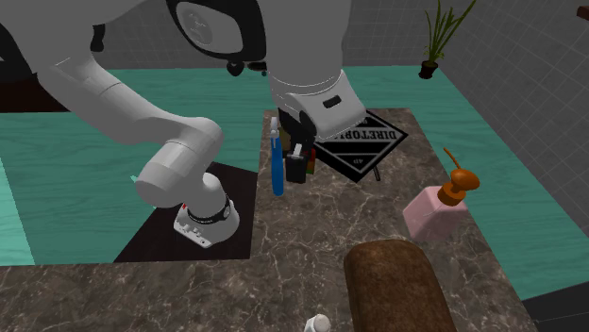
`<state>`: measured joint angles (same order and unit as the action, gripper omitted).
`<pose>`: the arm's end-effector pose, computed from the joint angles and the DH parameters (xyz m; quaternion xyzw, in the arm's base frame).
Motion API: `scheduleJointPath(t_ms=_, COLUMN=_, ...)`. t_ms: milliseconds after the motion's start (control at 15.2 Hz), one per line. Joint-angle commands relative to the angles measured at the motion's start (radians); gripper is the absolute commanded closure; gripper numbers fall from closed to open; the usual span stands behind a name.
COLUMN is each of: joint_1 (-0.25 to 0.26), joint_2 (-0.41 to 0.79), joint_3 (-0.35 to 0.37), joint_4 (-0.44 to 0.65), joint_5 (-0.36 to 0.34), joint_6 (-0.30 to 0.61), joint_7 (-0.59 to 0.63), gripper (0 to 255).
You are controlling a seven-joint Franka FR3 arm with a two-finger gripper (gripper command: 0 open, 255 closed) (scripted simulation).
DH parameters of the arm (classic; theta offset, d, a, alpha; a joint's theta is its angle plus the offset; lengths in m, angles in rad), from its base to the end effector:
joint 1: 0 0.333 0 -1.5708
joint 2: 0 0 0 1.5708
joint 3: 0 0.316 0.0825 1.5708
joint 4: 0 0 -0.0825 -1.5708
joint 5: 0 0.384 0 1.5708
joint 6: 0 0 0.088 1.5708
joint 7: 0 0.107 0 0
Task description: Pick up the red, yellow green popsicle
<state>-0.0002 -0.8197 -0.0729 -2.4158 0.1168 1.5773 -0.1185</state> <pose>0.2972 -0.0153 0.5737 -0.9958 -0.0334 0.0029 0.0855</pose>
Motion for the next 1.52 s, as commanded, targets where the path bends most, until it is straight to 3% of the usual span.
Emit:
scheduleJointPath(t_ms=0, joint_1=0.0, joint_2=0.0, joint_3=0.0, joint_4=0.0, joint_5=0.0, joint_6=0.0, joint_7=0.0, gripper=0)
scheduleJointPath(t_ms=792, joint_1=0.114, joint_2=-0.194, joint_3=0.364, joint_4=-0.275, joint_5=0.127, joint_6=0.175, joint_7=0.274, gripper=0)
scheduleJointPath(t_ms=1386, joint_1=0.128, joint_2=-0.196, joint_3=0.39, joint_4=-0.376, joint_5=0.154, joint_6=0.274, joint_7=0.272, gripper=0)
scheduleJointPath(t_ms=1452, joint_1=0.128, joint_2=-0.195, joint_3=0.39, joint_4=-0.375, joint_5=0.154, joint_6=0.273, joint_7=0.272, gripper=255)
